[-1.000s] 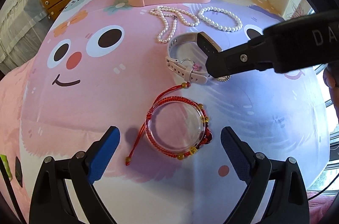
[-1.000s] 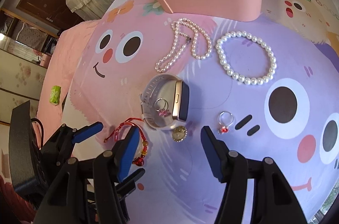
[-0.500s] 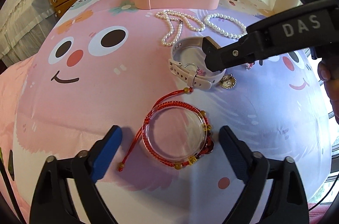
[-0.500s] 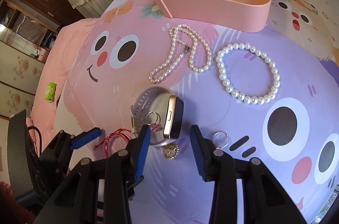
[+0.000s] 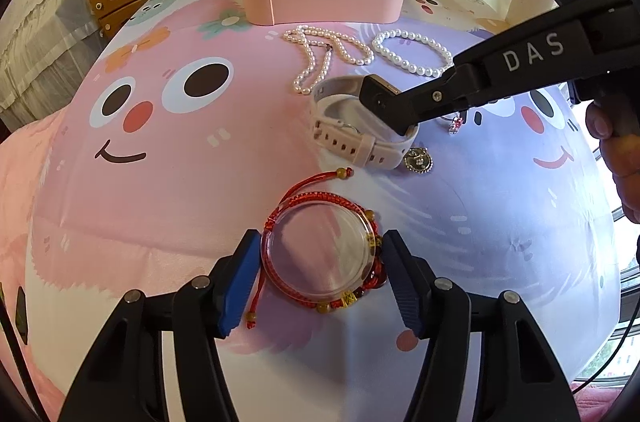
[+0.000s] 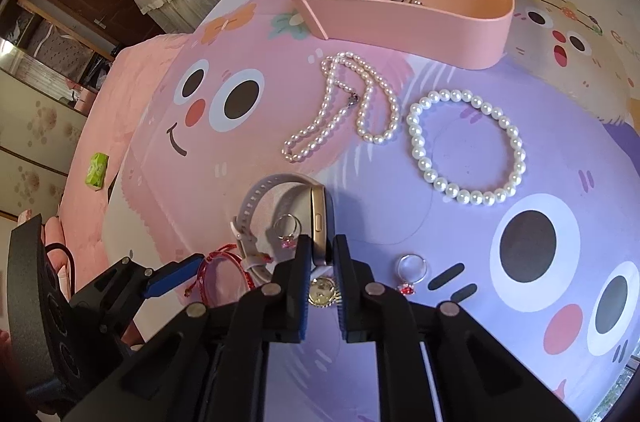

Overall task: Organize jewelry
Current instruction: 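Close the right tool on the white watch band while left reaches red bracelet, then carry the red string bracelet with left tool while right carries white watch to pink box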

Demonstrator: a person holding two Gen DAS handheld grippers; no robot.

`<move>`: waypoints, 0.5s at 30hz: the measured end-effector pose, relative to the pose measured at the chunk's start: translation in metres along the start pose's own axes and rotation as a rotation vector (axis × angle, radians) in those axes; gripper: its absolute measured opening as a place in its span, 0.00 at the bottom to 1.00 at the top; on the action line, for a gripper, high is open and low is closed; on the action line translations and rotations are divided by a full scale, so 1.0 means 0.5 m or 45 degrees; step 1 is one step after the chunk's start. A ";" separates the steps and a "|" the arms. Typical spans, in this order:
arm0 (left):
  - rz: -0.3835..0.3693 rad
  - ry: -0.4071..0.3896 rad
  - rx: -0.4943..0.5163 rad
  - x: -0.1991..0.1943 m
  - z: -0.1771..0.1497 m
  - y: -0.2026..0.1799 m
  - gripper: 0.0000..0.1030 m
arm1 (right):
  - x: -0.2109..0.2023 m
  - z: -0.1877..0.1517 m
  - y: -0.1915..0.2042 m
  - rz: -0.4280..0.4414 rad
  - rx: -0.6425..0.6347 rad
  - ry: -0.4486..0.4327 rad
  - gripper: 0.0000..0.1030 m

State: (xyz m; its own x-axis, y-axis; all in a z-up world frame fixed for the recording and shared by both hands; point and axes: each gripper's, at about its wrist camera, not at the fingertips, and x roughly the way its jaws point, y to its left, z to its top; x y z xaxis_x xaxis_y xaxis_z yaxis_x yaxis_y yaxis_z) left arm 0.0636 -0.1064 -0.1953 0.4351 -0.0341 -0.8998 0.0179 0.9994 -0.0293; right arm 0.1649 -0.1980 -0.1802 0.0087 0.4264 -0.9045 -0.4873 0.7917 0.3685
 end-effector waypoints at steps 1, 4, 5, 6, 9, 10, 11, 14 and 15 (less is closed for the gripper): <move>-0.001 0.000 0.003 0.000 0.000 0.000 0.58 | -0.003 -0.001 -0.002 -0.011 0.006 -0.009 0.10; -0.001 -0.003 0.013 0.001 0.000 0.002 0.58 | -0.013 -0.002 -0.010 -0.008 0.049 -0.037 0.10; 0.001 -0.001 0.016 0.001 0.001 0.003 0.57 | -0.015 -0.002 -0.011 -0.007 0.062 -0.045 0.10; 0.006 0.001 0.014 0.001 0.002 0.003 0.57 | -0.017 -0.002 -0.012 -0.006 0.074 -0.054 0.09; 0.004 0.005 0.004 0.002 0.003 0.010 0.57 | -0.023 -0.003 -0.010 -0.018 0.091 -0.069 0.10; 0.006 0.008 0.006 0.001 0.003 0.013 0.57 | -0.026 -0.004 -0.010 -0.018 0.093 -0.070 0.10; 0.013 0.007 0.008 0.000 0.004 0.016 0.57 | -0.028 -0.005 -0.009 -0.017 0.095 -0.071 0.10; 0.022 -0.005 0.008 -0.009 0.004 0.028 0.57 | -0.041 -0.009 -0.001 -0.024 0.087 -0.086 0.10; 0.028 -0.009 0.009 -0.013 0.005 0.033 0.57 | -0.046 -0.010 0.001 -0.026 0.084 -0.093 0.10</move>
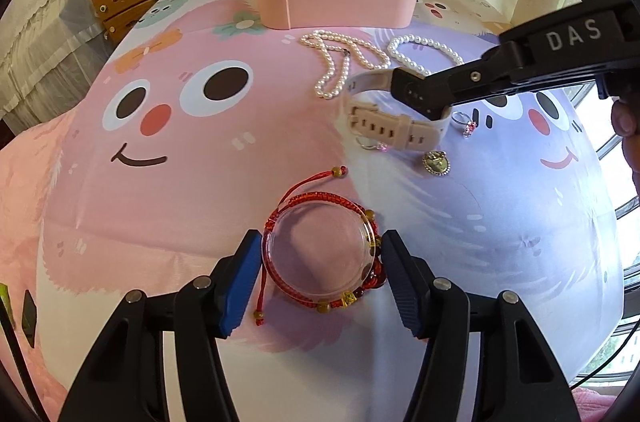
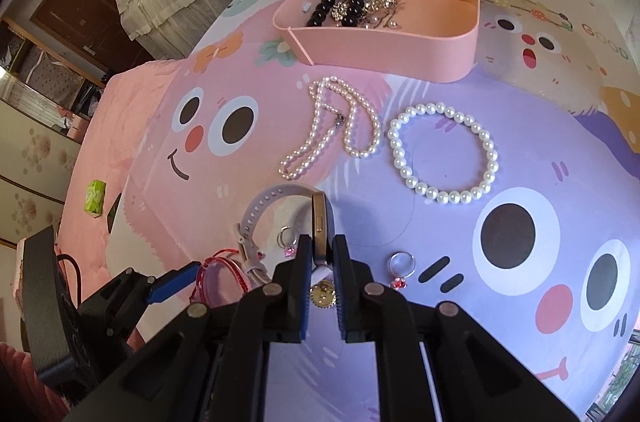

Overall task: Organize jewelry
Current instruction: 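Carry the red string bracelet with left tool while right carries white watch to pink box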

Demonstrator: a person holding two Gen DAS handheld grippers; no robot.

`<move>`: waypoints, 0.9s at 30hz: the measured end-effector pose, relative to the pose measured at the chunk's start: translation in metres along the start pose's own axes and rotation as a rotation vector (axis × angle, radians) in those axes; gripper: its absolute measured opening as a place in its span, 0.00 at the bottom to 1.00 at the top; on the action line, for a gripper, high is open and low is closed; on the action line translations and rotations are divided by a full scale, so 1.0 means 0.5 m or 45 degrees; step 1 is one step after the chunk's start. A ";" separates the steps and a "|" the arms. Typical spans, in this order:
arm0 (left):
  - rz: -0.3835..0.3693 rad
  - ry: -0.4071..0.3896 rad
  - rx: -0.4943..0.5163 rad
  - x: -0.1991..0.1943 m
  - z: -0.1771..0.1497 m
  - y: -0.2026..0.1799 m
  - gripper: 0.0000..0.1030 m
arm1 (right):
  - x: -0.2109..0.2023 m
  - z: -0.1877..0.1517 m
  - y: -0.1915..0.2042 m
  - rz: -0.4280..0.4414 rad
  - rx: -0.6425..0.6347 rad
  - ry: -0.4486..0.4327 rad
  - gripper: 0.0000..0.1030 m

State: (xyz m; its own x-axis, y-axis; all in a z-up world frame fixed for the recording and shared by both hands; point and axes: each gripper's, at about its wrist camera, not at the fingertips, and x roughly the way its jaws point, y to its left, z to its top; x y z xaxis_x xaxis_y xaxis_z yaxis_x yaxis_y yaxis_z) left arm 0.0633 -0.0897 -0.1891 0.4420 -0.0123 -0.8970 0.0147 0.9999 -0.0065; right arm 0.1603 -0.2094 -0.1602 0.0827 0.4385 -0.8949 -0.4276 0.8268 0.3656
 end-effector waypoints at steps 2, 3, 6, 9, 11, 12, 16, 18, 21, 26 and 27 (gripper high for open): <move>0.015 -0.013 0.008 -0.011 0.005 0.007 0.57 | -0.011 0.000 0.007 -0.004 -0.007 -0.016 0.10; 0.026 -0.029 0.016 -0.020 0.009 0.011 0.57 | -0.017 0.000 0.010 -0.009 -0.010 -0.024 0.10; 0.042 -0.068 0.010 -0.045 0.028 0.022 0.57 | -0.039 0.004 0.018 -0.020 -0.012 -0.063 0.10; 0.030 -0.115 -0.003 -0.077 0.058 0.031 0.57 | -0.068 0.013 0.022 -0.015 -0.001 -0.119 0.10; 0.030 -0.150 -0.001 -0.096 0.077 0.033 0.57 | -0.088 0.023 0.025 -0.019 -0.008 -0.166 0.10; 0.033 -0.176 0.004 -0.106 0.089 0.033 0.57 | -0.098 0.027 0.027 -0.021 -0.015 -0.194 0.09; 0.059 -0.283 -0.021 -0.139 0.142 0.035 0.57 | -0.138 0.053 0.036 -0.041 -0.062 -0.323 0.03; 0.048 -0.319 -0.050 -0.149 0.165 0.040 0.57 | -0.146 0.065 0.038 -0.041 -0.085 -0.349 0.02; 0.068 -0.359 -0.061 -0.154 0.194 0.044 0.57 | -0.135 0.075 0.036 -0.034 -0.093 -0.295 0.02; 0.087 -0.353 -0.053 -0.147 0.202 0.053 0.57 | -0.075 0.047 -0.004 -0.079 0.003 -0.082 0.03; 0.092 -0.347 -0.049 -0.144 0.202 0.054 0.57 | -0.066 0.038 -0.014 -0.089 0.018 -0.047 0.03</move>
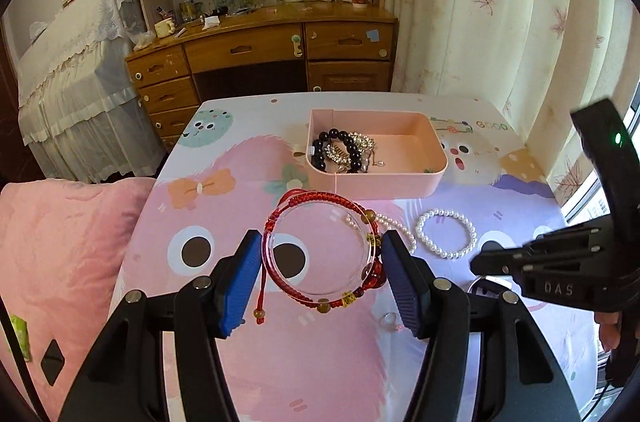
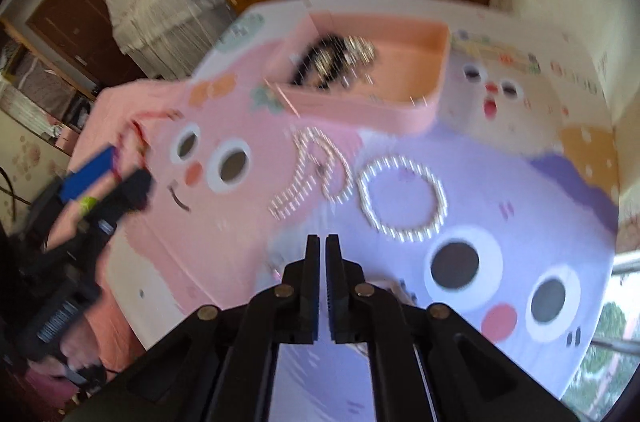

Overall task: Organize jewelry
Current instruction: 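Carry the red string bracelet with left tool while right carries white watch to pink box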

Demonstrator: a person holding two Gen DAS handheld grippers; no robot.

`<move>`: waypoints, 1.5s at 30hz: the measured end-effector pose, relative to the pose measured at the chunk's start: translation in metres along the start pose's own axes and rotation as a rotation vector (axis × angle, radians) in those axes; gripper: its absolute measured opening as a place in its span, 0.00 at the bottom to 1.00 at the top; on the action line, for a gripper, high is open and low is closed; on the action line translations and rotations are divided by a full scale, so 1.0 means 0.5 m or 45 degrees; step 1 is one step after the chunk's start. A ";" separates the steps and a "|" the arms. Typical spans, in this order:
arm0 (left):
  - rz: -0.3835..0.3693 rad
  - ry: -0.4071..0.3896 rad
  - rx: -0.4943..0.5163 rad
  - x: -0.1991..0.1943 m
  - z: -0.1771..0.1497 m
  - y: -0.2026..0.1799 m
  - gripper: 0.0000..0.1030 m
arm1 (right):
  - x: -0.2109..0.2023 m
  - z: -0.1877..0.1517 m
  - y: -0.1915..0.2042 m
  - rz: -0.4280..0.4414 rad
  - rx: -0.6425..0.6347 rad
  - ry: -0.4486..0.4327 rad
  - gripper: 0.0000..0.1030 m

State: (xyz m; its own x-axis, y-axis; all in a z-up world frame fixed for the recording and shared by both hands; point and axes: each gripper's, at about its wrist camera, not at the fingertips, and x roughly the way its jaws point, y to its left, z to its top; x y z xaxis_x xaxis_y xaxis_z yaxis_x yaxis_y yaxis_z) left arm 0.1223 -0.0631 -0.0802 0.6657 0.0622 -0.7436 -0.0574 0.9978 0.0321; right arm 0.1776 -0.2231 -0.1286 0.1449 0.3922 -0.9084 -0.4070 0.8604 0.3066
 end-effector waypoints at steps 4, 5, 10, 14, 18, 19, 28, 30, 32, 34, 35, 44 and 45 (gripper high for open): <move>0.010 0.027 0.015 0.005 -0.011 0.005 0.57 | 0.022 -0.040 -0.037 -0.073 0.037 0.085 0.15; 0.013 0.033 0.014 0.007 -0.013 0.006 0.57 | 0.022 -0.045 -0.041 -0.078 0.044 0.090 0.17; 0.020 0.050 0.002 0.010 -0.018 0.010 0.57 | 0.019 -0.069 -0.057 -0.100 0.076 0.088 0.34; 0.027 0.048 0.006 0.010 -0.014 0.013 0.57 | 0.026 -0.067 -0.056 -0.162 0.039 0.084 0.33; 0.039 0.048 0.006 0.011 -0.012 0.016 0.58 | 0.048 -0.058 -0.063 -0.190 0.030 0.134 0.33; 0.041 0.051 0.005 0.012 -0.012 0.018 0.57 | 0.053 -0.059 -0.064 -0.198 0.026 0.148 0.33; 0.050 0.059 -0.003 0.024 -0.003 0.023 0.58 | 0.060 -0.061 -0.060 -0.174 -0.031 0.157 0.08; 0.047 0.054 0.003 0.026 0.001 0.022 0.58 | 0.053 -0.059 -0.063 -0.157 -0.008 0.135 0.08; 0.054 0.042 0.020 0.026 0.006 0.020 0.58 | 0.043 -0.056 -0.066 -0.128 0.003 0.121 0.08; 0.057 0.025 0.033 0.027 0.014 0.018 0.58 | 0.033 -0.049 -0.062 -0.112 0.004 0.105 0.08; 0.053 0.020 0.035 0.030 0.018 0.017 0.58 | 0.029 -0.044 -0.061 -0.103 0.003 0.098 0.08; 0.037 -0.018 0.029 0.069 0.074 0.022 0.58 | 0.001 0.039 -0.032 0.005 -0.001 -0.033 0.09; 0.032 -0.021 0.023 0.073 0.079 0.024 0.58 | 0.003 0.051 -0.026 0.006 -0.006 -0.049 0.09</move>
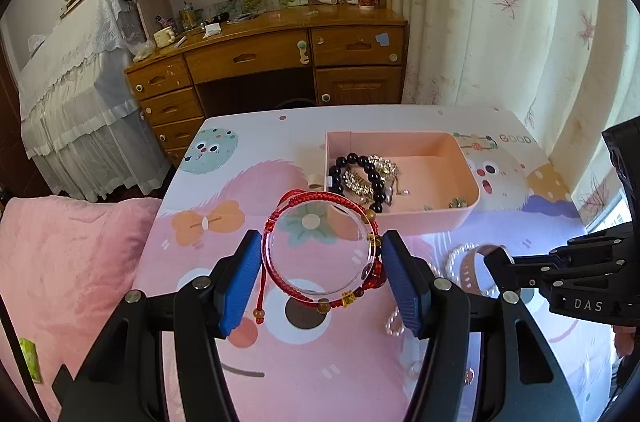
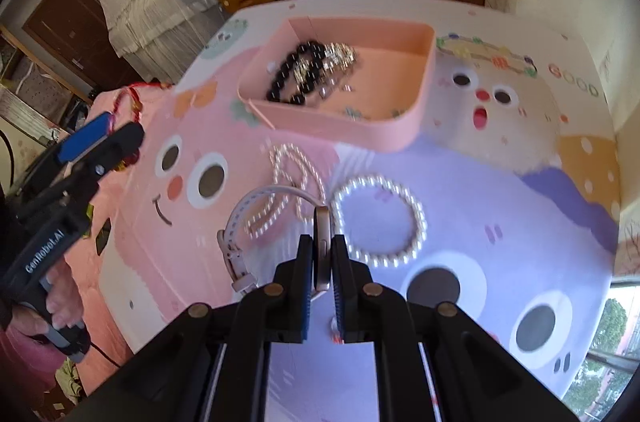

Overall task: Organize jewelry
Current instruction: 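Carry the red string bracelet with left tool while right carries white watch to pink box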

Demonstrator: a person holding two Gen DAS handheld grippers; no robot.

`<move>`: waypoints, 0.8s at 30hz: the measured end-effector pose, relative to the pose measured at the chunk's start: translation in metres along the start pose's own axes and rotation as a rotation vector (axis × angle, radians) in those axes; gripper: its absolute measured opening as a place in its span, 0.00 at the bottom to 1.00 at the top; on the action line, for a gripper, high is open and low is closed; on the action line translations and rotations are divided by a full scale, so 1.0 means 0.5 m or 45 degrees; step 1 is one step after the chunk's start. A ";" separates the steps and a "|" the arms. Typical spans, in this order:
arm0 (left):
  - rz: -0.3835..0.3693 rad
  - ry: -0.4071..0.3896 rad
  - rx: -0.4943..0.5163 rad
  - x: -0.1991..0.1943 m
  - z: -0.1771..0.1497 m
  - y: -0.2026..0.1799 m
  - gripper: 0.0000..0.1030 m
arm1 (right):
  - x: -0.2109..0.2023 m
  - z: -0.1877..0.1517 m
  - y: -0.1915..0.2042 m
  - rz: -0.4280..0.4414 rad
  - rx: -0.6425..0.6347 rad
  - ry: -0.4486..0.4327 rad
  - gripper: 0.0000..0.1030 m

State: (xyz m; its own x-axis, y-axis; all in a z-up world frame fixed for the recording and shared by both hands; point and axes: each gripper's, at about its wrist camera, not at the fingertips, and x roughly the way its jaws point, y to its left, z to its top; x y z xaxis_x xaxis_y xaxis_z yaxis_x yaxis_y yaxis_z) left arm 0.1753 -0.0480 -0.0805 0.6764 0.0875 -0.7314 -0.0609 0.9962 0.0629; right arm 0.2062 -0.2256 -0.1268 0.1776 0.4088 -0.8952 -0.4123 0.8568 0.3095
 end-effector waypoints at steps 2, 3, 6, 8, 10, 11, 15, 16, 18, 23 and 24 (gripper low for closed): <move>-0.007 -0.007 -0.010 0.014 0.012 0.004 0.58 | 0.003 0.025 0.004 0.006 0.006 -0.038 0.09; -0.010 -0.009 -0.010 0.021 0.017 0.006 0.58 | 0.005 0.036 0.004 0.012 0.017 -0.057 0.09; -0.021 -0.017 -0.011 0.042 0.031 0.008 0.58 | 0.005 0.069 0.001 0.031 0.056 -0.121 0.09; -0.028 -0.028 0.000 0.057 0.043 0.003 0.58 | 0.007 0.092 -0.004 0.031 0.080 -0.157 0.09; -0.032 -0.045 0.022 0.070 0.056 -0.001 0.58 | 0.010 0.113 -0.010 0.028 0.116 -0.195 0.09; -0.034 -0.053 0.028 0.075 0.062 -0.002 0.58 | 0.012 0.121 -0.014 0.032 0.133 -0.210 0.09; -0.068 -0.074 0.022 0.101 0.088 -0.004 0.58 | 0.017 0.151 -0.033 0.025 0.199 -0.259 0.09; -0.078 -0.079 0.022 0.109 0.096 -0.005 0.58 | 0.021 0.157 -0.038 0.023 0.212 -0.267 0.09; -0.092 -0.092 0.024 0.125 0.110 -0.008 0.58 | 0.023 0.166 -0.049 0.019 0.249 -0.286 0.09; -0.159 -0.096 0.001 0.166 0.144 -0.007 0.58 | 0.035 0.183 -0.078 -0.002 0.332 -0.318 0.09; -0.177 -0.086 -0.003 0.174 0.148 -0.008 0.58 | 0.038 0.185 -0.083 -0.002 0.350 -0.318 0.09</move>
State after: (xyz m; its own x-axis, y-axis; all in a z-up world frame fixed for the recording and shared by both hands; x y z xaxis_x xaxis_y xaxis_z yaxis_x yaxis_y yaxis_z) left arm 0.2885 -0.0442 -0.0941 0.7265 -0.0515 -0.6853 0.0351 0.9987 -0.0378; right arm 0.3093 -0.2242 -0.1271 0.4049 0.4421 -0.8004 -0.1623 0.8962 0.4130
